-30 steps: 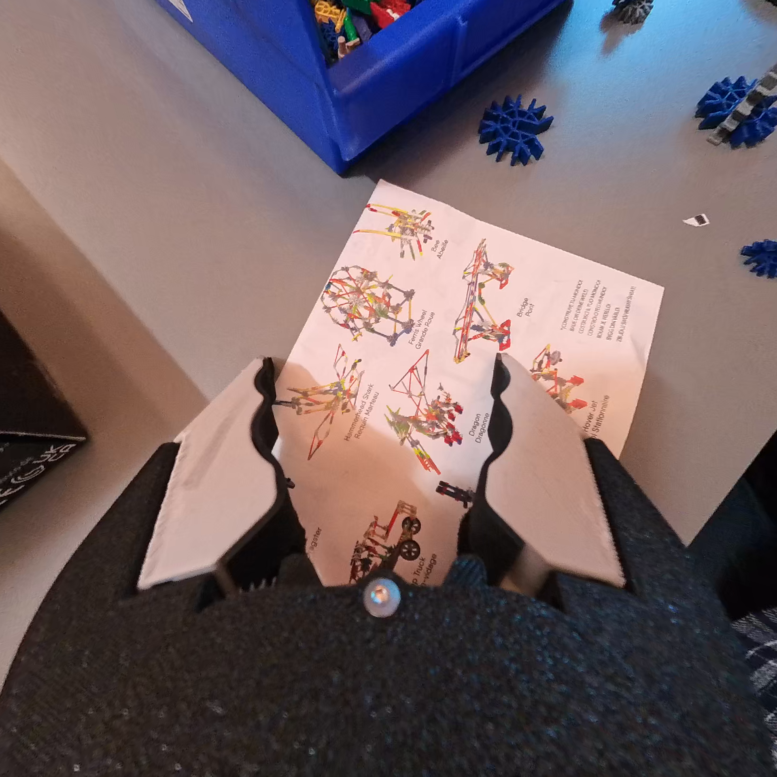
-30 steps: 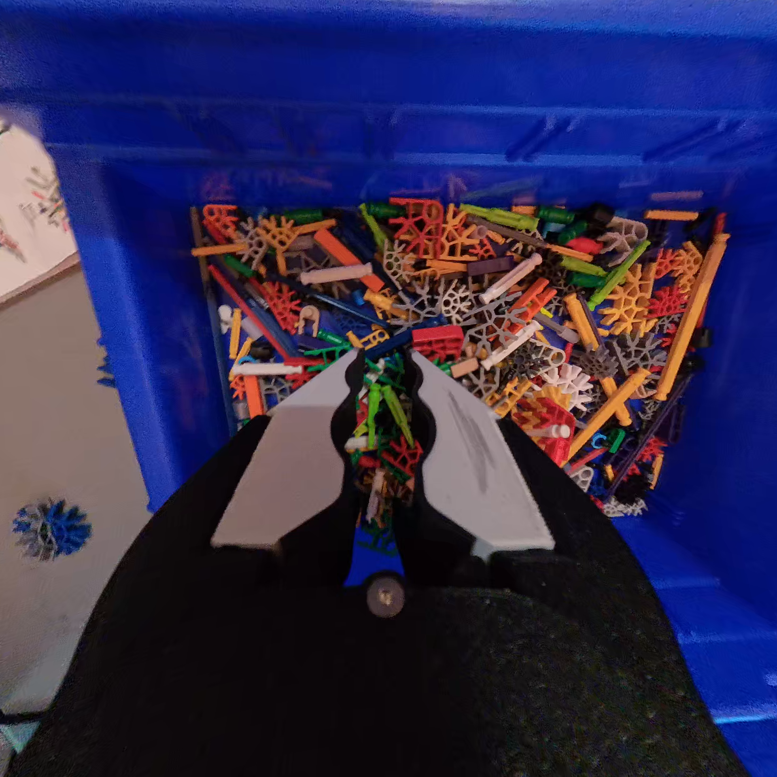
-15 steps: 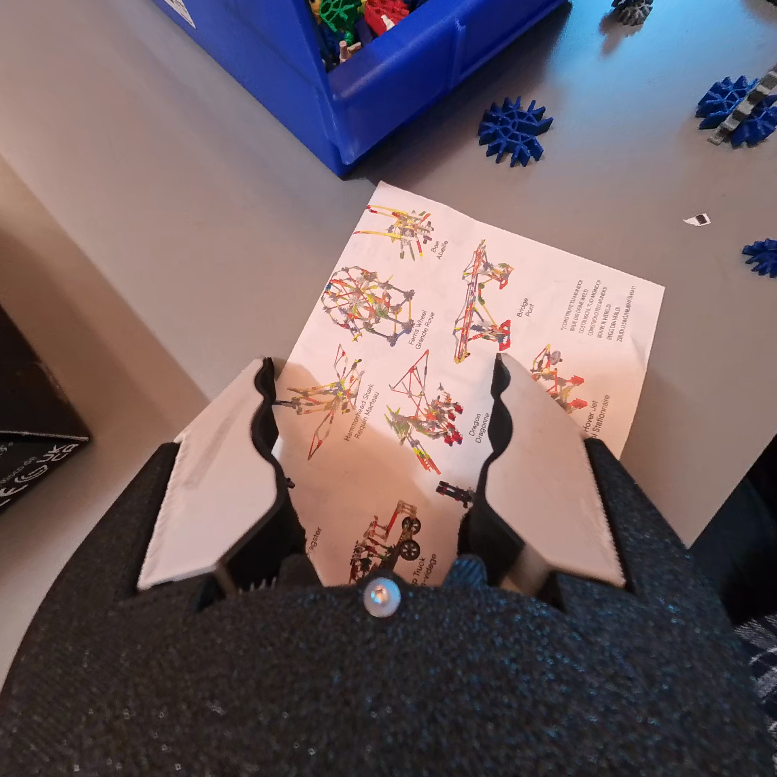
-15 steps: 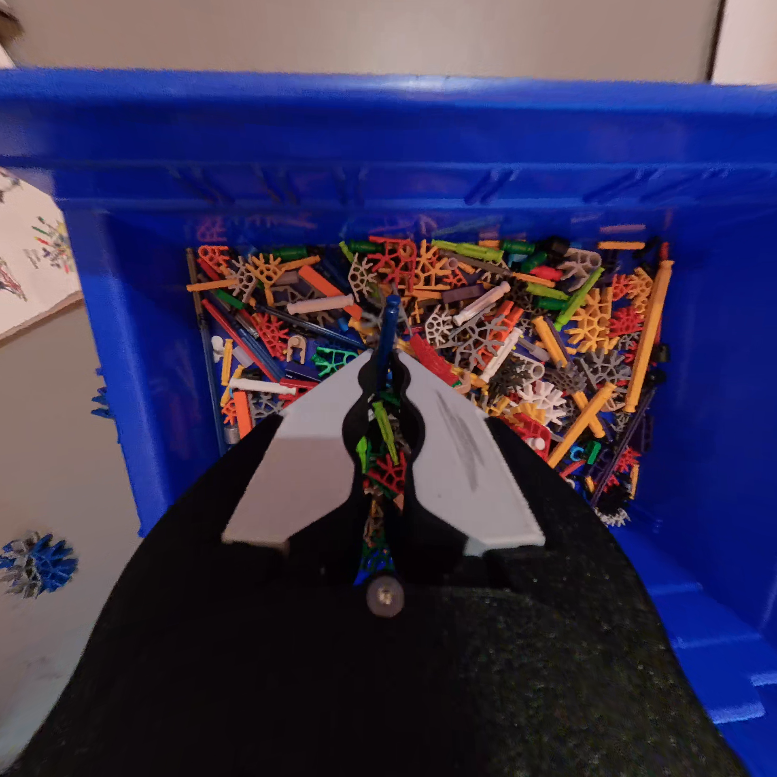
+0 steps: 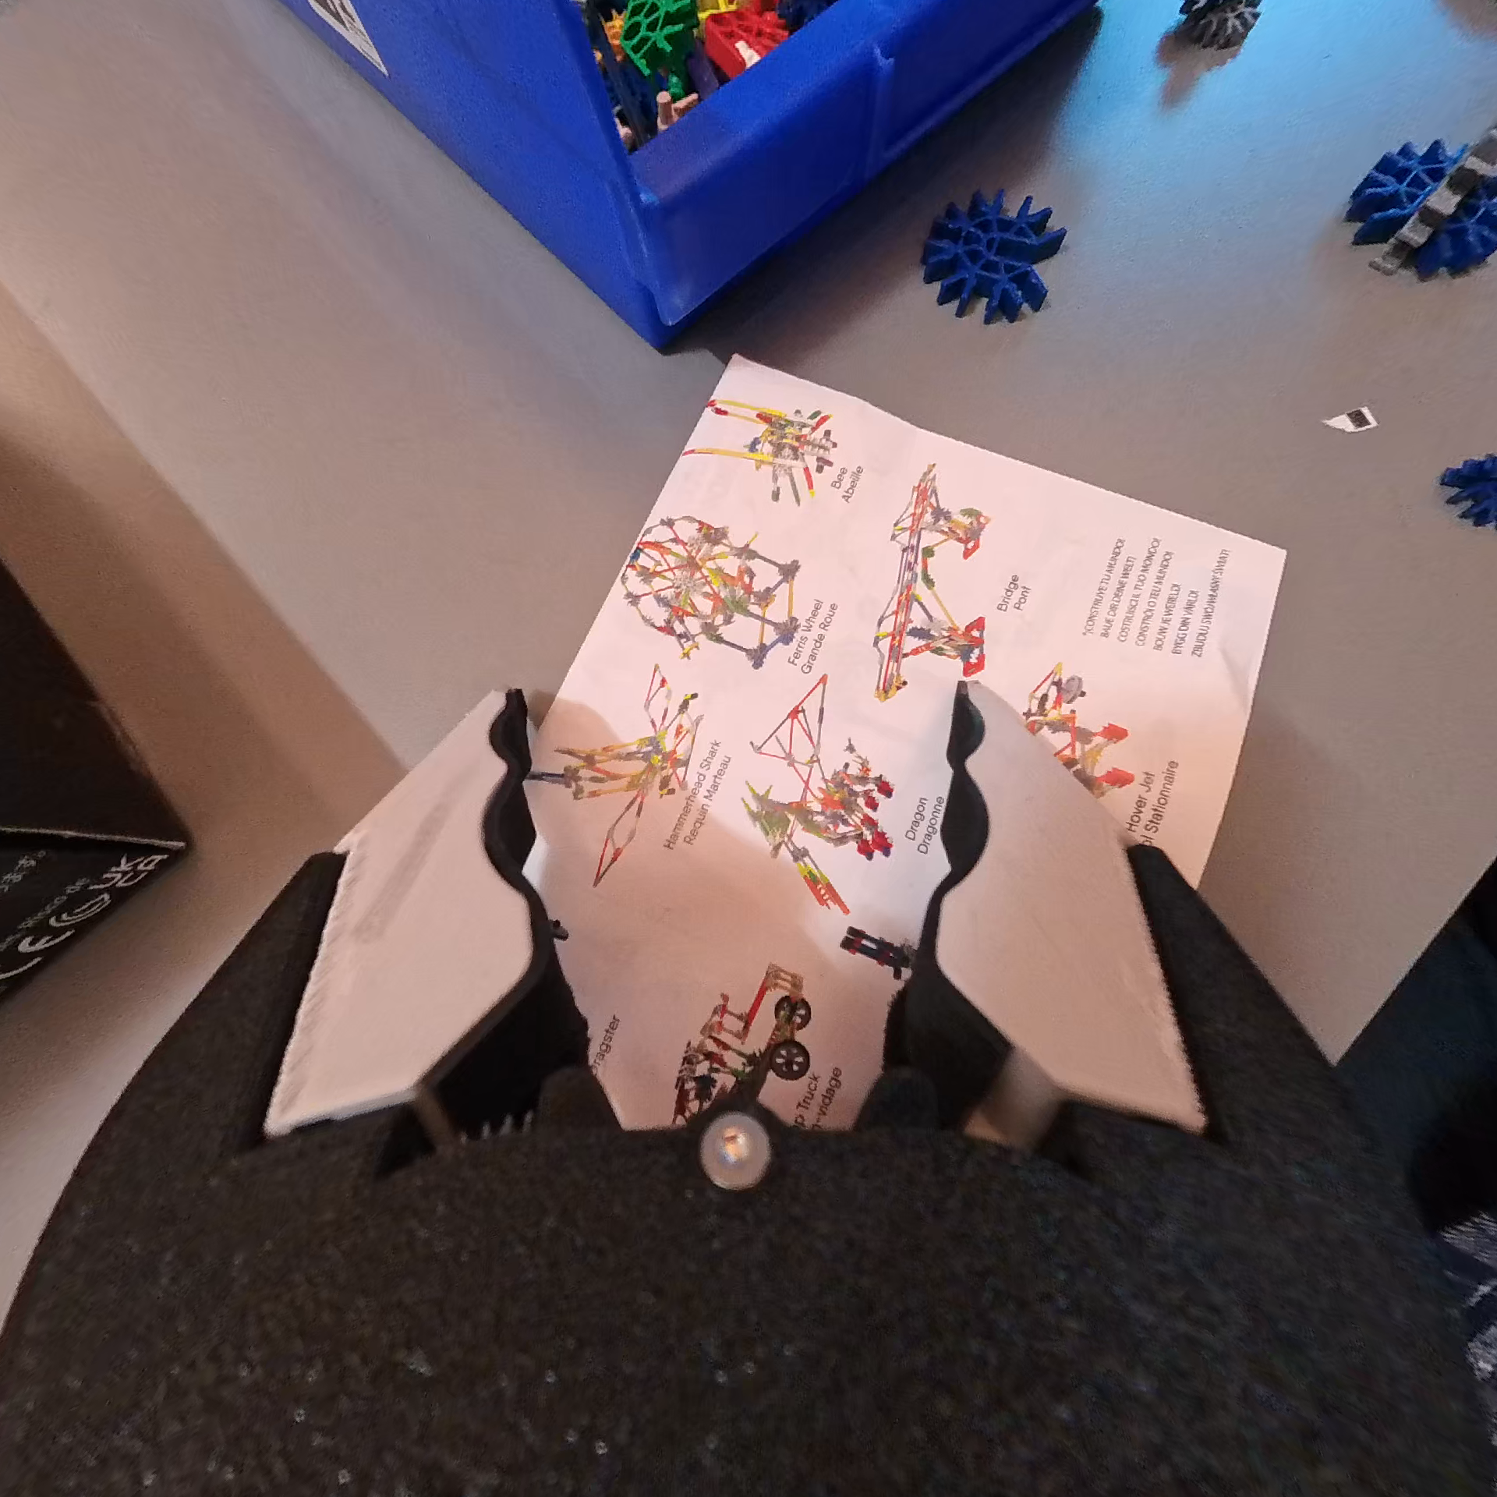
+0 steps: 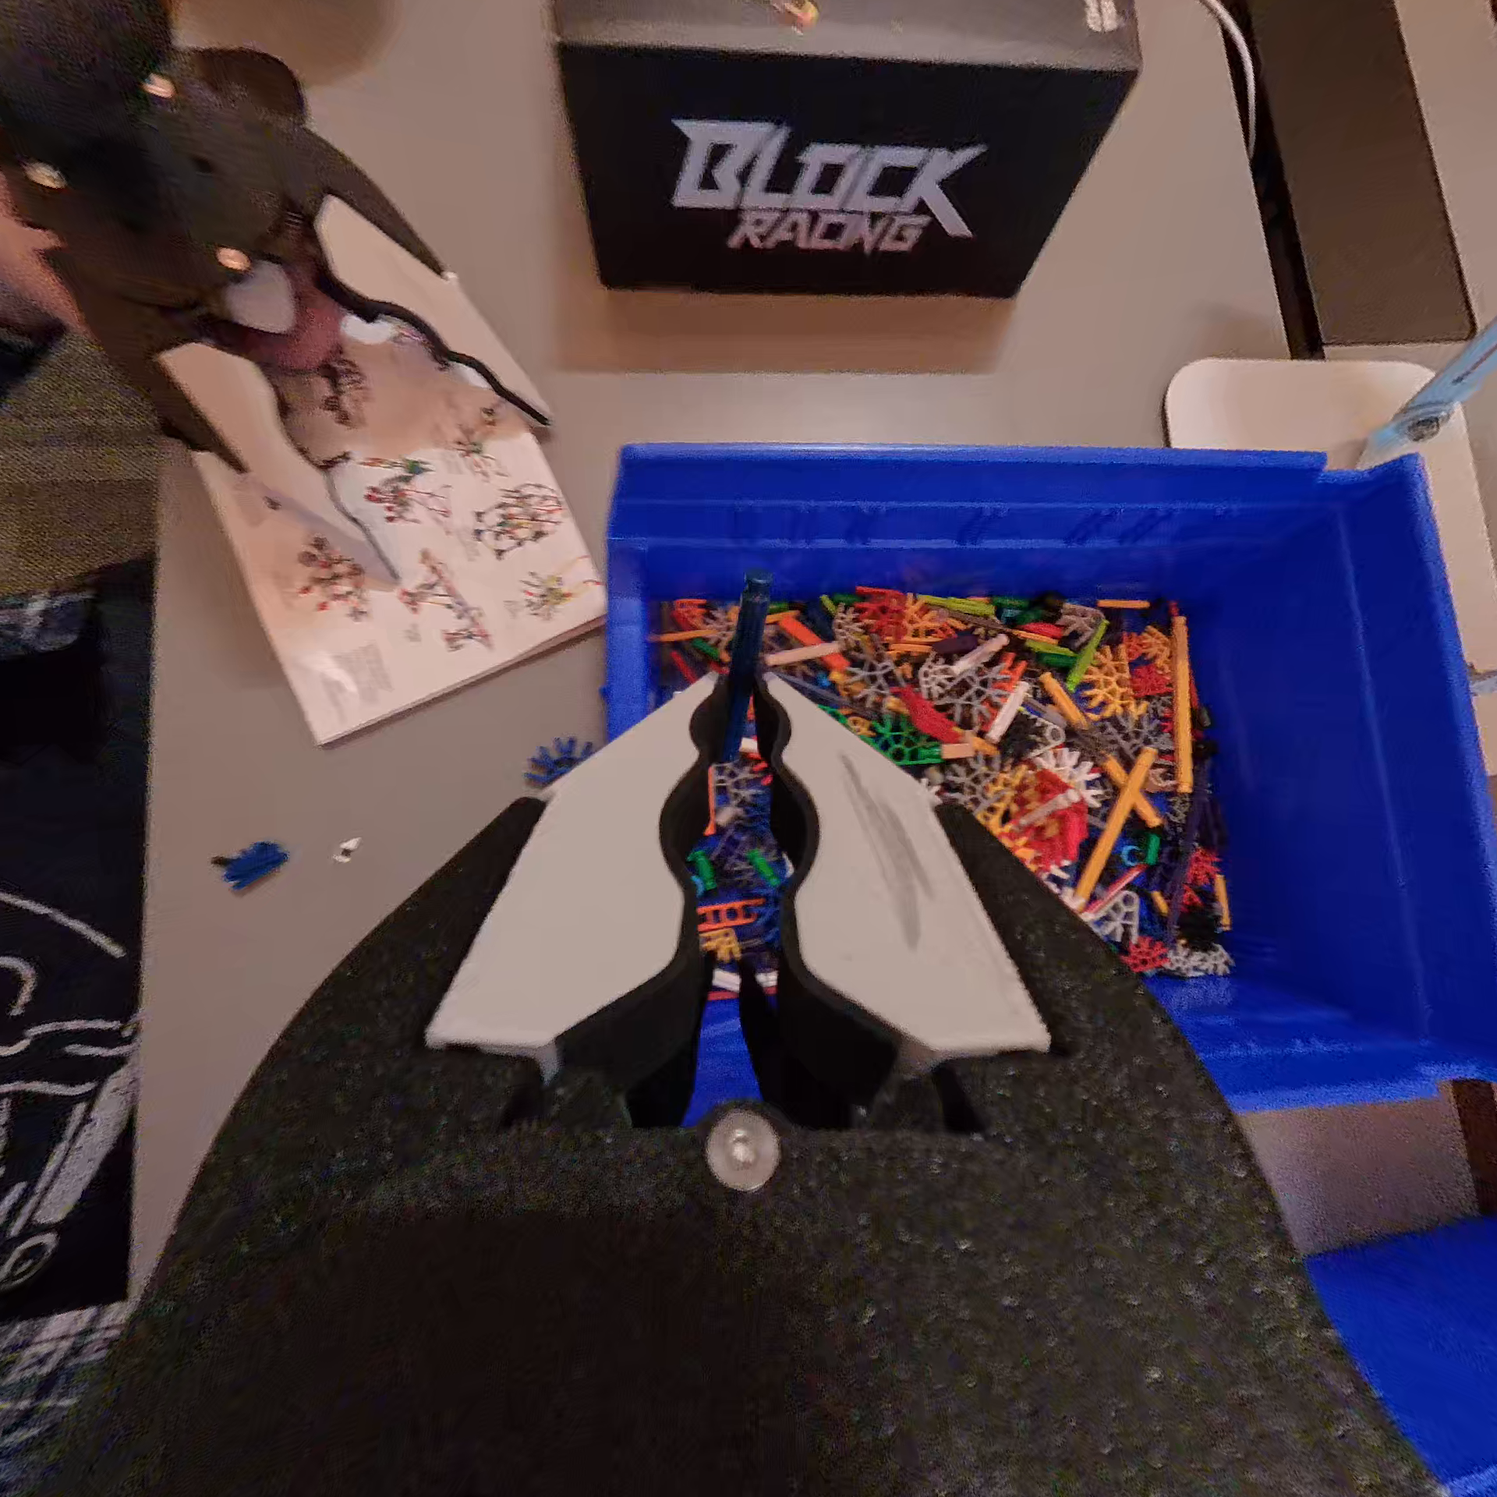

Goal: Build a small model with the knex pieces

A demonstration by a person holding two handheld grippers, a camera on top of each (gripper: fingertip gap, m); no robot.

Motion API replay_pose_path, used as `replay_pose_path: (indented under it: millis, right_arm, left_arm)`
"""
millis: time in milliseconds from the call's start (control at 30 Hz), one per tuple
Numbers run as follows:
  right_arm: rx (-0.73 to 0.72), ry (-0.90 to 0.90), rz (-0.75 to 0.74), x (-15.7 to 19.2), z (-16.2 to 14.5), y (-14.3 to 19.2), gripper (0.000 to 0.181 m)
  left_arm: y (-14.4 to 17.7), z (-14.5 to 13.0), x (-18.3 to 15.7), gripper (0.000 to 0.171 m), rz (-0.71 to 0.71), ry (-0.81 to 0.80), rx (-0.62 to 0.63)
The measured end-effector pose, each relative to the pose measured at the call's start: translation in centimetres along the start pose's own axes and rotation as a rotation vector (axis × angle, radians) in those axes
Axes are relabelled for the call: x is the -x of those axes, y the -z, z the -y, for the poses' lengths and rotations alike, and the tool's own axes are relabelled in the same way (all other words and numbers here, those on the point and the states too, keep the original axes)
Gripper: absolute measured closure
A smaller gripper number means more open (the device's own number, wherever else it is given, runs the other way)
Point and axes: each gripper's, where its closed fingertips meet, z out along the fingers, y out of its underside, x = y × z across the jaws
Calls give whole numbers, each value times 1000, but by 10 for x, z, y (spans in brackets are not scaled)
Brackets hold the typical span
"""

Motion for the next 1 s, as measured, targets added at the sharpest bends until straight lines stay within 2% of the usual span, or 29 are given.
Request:
replay_pose_path:
  millis: [167,333,700,1000]
  right_arm:
    - [-24,31,-12,41,-14,21,176]
    - [6,24,20,76,-44,25,176]
    - [66,-50,40,98,-99,23,176]
    - [89,-51,133,115,-107,13,176]
  left_arm:
    - [0,0,0,70,6,-6,-4]
    - [2,2,0,70,29,-33,-23]
    - [11,7,0,70,89,-97,-84]
    - [36,20,12,74,246,-181,-98]
